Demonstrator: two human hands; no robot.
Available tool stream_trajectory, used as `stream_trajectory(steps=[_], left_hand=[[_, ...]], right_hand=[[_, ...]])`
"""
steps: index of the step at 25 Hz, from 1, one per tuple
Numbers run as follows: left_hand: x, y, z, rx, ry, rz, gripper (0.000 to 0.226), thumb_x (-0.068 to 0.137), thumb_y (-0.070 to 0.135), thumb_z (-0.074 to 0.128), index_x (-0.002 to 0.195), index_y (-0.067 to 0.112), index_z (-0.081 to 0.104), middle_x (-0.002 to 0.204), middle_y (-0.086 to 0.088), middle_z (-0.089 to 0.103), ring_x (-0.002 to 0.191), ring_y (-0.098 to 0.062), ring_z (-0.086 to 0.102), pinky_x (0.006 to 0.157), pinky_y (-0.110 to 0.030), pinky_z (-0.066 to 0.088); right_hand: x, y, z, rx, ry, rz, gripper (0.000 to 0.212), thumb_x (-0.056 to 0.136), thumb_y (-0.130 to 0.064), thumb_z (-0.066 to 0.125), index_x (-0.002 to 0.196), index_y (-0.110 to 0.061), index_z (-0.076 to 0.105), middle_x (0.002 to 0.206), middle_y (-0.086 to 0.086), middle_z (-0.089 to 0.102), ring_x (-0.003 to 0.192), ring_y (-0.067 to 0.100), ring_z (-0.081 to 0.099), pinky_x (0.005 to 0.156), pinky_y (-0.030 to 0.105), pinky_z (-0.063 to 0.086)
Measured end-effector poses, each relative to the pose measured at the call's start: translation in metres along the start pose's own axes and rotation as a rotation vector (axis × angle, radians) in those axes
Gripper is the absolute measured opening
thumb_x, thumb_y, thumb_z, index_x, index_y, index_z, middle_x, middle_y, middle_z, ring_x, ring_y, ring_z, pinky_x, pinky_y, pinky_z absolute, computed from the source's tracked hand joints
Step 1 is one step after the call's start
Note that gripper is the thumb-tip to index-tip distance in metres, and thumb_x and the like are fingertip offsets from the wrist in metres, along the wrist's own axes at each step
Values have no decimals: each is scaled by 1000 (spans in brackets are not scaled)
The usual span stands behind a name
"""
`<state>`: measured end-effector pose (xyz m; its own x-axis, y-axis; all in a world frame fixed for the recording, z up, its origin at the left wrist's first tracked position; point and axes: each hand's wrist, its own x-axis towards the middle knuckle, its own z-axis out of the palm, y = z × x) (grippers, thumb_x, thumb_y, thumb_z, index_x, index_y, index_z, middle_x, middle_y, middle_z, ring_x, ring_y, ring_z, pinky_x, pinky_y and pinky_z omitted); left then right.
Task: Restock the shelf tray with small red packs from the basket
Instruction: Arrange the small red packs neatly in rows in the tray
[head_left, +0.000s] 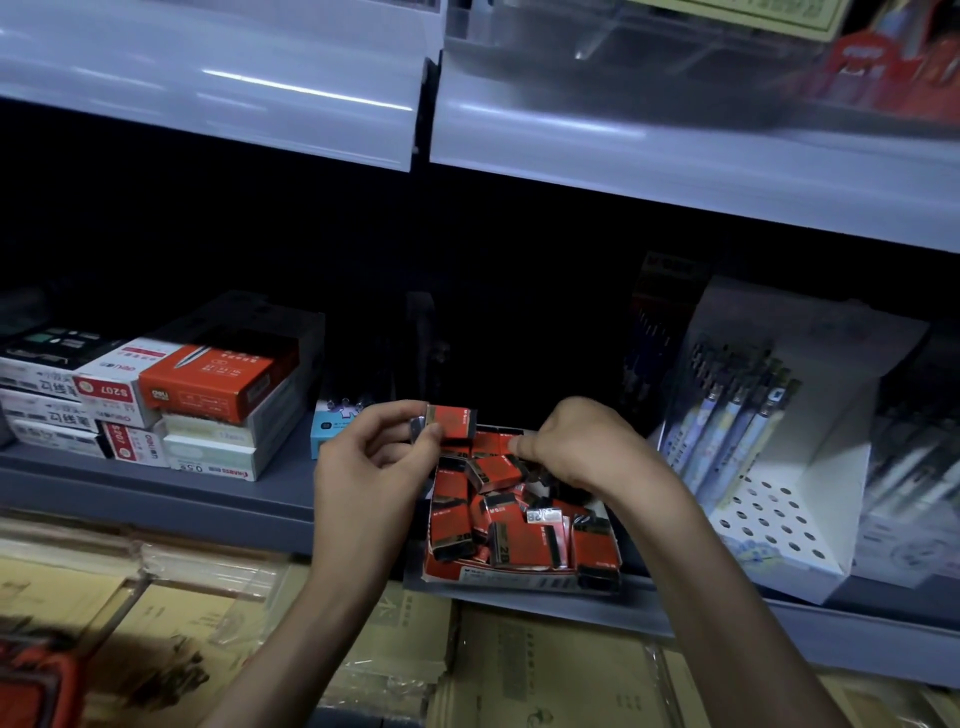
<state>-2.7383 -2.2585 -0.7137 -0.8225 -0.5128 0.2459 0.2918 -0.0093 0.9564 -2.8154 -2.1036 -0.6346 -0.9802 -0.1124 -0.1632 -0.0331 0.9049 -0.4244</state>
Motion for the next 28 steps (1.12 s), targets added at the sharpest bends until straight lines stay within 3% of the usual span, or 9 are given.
stream_trajectory(steps=[5, 9, 11, 15, 19, 22, 24, 26, 28], left_hand=[[0, 0, 1, 3, 5, 0, 17, 90, 14, 77, 107, 18, 75, 92, -11, 76, 86, -31, 74, 73, -37, 63], [0, 0, 1, -3, 2, 0, 17, 90, 14, 77, 106, 18, 75, 91, -10, 76, 87, -33, 73, 74, -40, 62], [0, 0, 0, -5, 1, 3, 17, 90, 14, 77, 106, 18, 75, 91, -9, 77, 86, -32, 73, 74, -39, 63], [0, -1, 0, 8, 0, 2, 17, 90, 15, 77, 106, 20, 75, 93, -10, 76, 86, -30, 74, 74, -38, 64], [0, -1, 0, 12, 4, 4, 17, 90, 15, 77, 106, 20, 75, 94, -10, 76, 87, -32, 74, 75, -40, 64], [0, 0, 1, 1, 6, 0, 17, 90, 14, 77, 106, 19, 75, 94, -10, 76, 87, -33, 73, 75, -41, 63], [0, 0, 0, -8, 10, -1, 16, 90, 13, 77, 106, 18, 75, 92, -10, 76, 86, -31, 74, 73, -36, 63], [0, 1, 1, -10, 7, -2, 16, 90, 13, 77, 105, 19, 75, 92, -9, 76, 85, -29, 74, 72, -35, 63], [0, 1, 1, -10, 6, -4, 16, 90, 14, 77, 104, 19, 75, 91, -8, 77, 84, -27, 75, 71, -34, 64]], right_hand=[[-4, 2, -5, 5, 16, -15, 40, 93, -47, 66, 77, -11, 68, 71, 3, 64, 67, 20, 61, 63, 28, 48], [-6, 9, -13, 110, 65, -66, 29, 97, -33, 54, 100, -10, 72, 97, 8, 73, 88, 24, 67, 79, 34, 54], [-8, 11, -17, 184, 42, -78, 25, 99, -30, 50, 105, -15, 69, 97, 7, 70, 81, 20, 63, 69, 32, 48], [-11, 18, -25, 347, -25, -124, 17, 99, -10, 52, 108, -13, 66, 85, 11, 68, 73, 18, 58, 70, 34, 47], [-16, 21, -23, 138, 26, -219, 33, 99, -6, 45, 103, -26, 71, 90, -3, 68, 62, 6, 55, 55, 21, 42], [-14, 24, -14, -52, 86, -252, 26, 104, -26, 48, 110, -26, 73, 106, -4, 70, 87, 11, 63, 78, 30, 54], [-13, 26, -12, -99, 49, -257, 27, 101, -35, 59, 123, -25, 69, 121, -3, 69, 105, 16, 64, 91, 32, 53], [-12, 27, -11, -159, -29, -259, 46, 93, -35, 72, 137, -25, 61, 137, -3, 61, 119, 16, 60, 96, 28, 49], [-10, 26, -10, -187, -53, -250, 59, 84, -34, 82, 138, -26, 59, 138, -4, 59, 120, 17, 59, 95, 27, 50]])
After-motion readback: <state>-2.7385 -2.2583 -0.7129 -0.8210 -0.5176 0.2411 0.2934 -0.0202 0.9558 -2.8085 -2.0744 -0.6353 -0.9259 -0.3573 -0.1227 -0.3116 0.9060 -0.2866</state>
